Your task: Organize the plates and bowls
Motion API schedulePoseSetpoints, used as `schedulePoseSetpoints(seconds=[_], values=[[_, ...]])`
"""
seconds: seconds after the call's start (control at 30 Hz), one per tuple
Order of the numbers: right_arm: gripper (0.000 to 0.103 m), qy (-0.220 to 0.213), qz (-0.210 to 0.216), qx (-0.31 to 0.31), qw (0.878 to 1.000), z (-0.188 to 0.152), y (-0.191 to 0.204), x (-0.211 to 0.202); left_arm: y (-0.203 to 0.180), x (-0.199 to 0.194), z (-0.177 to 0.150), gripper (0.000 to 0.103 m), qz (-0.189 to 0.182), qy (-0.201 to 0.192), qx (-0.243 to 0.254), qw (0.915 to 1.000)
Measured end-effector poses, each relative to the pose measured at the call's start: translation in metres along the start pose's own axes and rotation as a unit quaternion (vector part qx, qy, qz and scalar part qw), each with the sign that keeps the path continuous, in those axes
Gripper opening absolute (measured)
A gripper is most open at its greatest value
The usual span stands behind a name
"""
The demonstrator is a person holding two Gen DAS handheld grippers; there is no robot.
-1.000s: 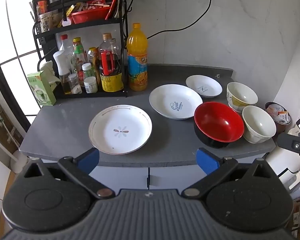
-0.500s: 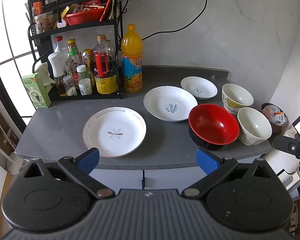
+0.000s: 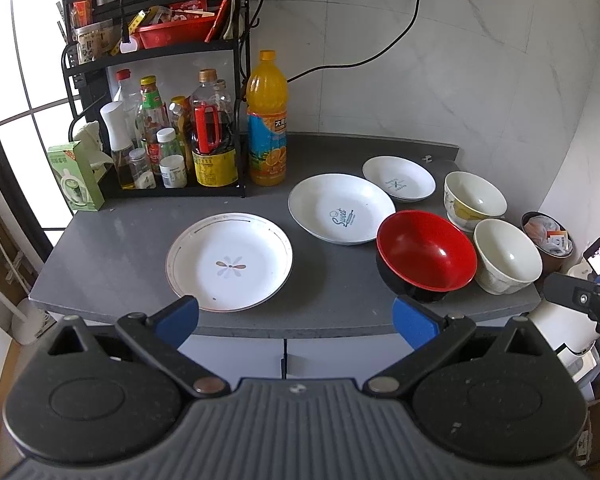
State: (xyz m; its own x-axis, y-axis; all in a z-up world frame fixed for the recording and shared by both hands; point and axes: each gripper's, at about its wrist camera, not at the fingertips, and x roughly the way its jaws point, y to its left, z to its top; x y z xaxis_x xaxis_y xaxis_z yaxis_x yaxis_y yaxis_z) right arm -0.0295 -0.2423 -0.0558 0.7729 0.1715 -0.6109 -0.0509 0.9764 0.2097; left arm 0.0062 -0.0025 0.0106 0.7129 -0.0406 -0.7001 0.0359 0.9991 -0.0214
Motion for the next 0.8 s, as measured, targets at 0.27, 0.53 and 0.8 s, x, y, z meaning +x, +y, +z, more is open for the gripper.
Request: schedulePoseSetpoints(seconds=[0.27, 0.53, 0.8], values=[[0.103, 0.002, -0.003, 0.003, 1.000, 0.0011, -0.0021, 0.0001, -0.0025, 0.0000, -0.0011, 0.102, -0.001, -0.002, 0.002, 1.0000], [0.103, 0.004, -0.005, 0.004, 1.000, 0.0014, -0.0055, 0.0009, -0.0042, 0.0008, -0.0026, 0.102, 0.000, -0.002, 0.000, 1.0000], [0.103, 0.003, -0.005, 0.004, 1.000, 0.0011, -0.0075, 0.0010, -0.0061, 0.0002, -0.0038, 0.102, 0.000, -0.004, -0.002, 1.0000]])
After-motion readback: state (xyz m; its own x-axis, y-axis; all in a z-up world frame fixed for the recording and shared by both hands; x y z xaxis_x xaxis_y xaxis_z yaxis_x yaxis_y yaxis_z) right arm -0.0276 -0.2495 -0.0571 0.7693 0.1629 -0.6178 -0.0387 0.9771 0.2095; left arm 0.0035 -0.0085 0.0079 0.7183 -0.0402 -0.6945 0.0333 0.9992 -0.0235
